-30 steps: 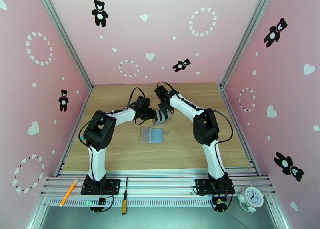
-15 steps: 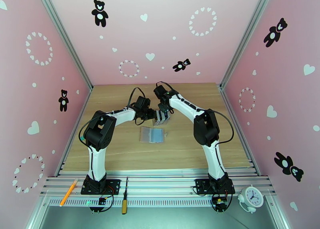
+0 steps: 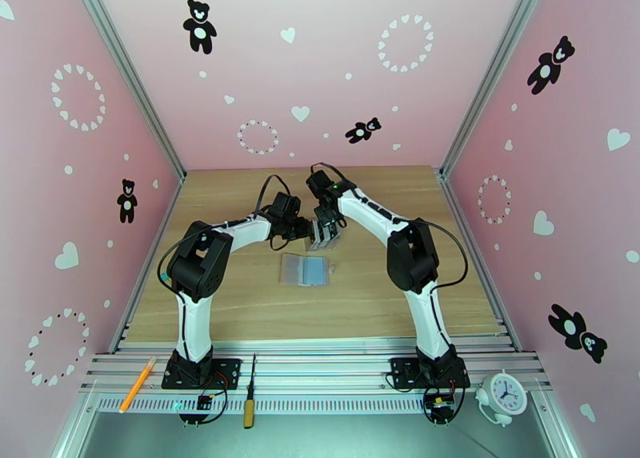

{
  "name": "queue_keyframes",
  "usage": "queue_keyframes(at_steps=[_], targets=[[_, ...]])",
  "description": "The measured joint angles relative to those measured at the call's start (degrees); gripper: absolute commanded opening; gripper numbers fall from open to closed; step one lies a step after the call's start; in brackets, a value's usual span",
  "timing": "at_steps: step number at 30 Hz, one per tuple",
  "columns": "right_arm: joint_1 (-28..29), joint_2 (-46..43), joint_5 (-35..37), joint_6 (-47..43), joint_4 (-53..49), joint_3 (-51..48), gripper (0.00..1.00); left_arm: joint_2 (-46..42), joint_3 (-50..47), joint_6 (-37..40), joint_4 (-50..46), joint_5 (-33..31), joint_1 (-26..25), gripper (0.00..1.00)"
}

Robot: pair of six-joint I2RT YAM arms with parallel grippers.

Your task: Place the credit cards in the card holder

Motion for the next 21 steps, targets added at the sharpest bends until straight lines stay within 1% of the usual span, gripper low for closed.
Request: queue_keyframes(at_steps=[3,11,16,21], targets=[[0.00,-0.44,-1.75,0.33,0.00,-0.02,0.00,0.00,0.00,0.00,0.00,0.00,0.00,0.29],[0.00,-3.72,-7.28,1.53,0.13,-0.07,0.00,0.00,0.07,0.00,-0.07,0.00,0.00,0.29],[-0.28,-4.07,-8.94,2.12,0.68,-1.20,0.00,0.00,0.07,0.02,-0.07,0.00,0.00,0.29],[-0.44,-5.57,-9.27,2.54,1.84,-3.54,0.00,0.00,0.13,0.02,-0.48,-0.04,0.04,0.35]])
